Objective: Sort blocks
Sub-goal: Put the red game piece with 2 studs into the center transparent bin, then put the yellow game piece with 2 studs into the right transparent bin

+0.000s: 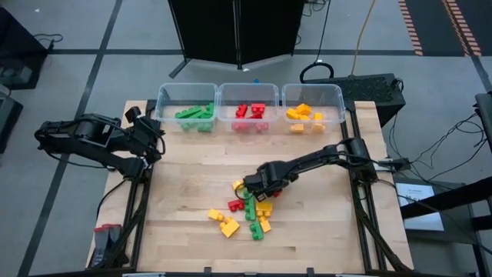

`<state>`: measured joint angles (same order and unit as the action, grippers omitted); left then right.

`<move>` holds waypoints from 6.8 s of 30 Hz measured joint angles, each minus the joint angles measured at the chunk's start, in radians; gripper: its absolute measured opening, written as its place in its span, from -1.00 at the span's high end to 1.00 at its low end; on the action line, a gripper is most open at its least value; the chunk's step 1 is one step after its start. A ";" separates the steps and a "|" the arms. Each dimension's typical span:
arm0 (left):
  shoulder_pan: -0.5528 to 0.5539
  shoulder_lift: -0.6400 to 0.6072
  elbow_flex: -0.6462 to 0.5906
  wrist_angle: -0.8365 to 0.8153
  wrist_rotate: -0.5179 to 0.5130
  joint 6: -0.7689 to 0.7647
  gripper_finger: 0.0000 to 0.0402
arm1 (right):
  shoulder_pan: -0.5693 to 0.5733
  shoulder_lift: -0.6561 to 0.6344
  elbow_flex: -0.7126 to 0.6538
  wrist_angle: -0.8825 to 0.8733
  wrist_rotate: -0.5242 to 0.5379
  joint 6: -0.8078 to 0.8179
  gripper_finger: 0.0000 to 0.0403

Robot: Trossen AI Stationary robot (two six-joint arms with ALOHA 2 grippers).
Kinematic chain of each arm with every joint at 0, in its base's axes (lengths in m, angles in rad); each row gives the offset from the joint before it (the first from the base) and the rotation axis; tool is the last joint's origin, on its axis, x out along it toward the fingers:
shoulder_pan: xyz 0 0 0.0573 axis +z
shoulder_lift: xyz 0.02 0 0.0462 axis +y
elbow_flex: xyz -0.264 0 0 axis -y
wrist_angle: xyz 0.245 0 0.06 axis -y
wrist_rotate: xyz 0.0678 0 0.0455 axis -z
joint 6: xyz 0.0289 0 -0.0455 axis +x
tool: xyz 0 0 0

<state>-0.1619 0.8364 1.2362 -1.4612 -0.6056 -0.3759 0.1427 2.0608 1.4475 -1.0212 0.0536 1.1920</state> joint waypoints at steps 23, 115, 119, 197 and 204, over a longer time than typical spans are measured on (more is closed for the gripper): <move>0.000 0.000 0.000 0.003 -0.001 -0.009 1.00 | -0.459 -0.011 0.627 0.198 0.305 -0.701 0.31; 0.000 0.000 0.000 0.004 0.059 -0.002 1.00 | 0.088 0.074 0.142 0.124 -0.210 -0.718 -0.86; 0.000 0.000 0.000 0.004 0.059 -0.002 1.00 | 0.078 0.110 0.147 0.117 -0.212 -0.711 -0.85; 0.000 0.000 0.000 0.003 0.052 0.012 1.00 | -0.910 -0.253 0.210 -0.309 0.404 -0.851 -0.40; 0.000 0.000 0.000 0.003 0.052 0.012 1.00 | -0.915 -0.254 0.209 -0.267 0.386 -0.871 -0.58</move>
<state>-0.1620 0.8368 1.2362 -1.4582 -0.5538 -0.3641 -0.7723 1.8072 1.6570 -1.2881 0.4393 0.3210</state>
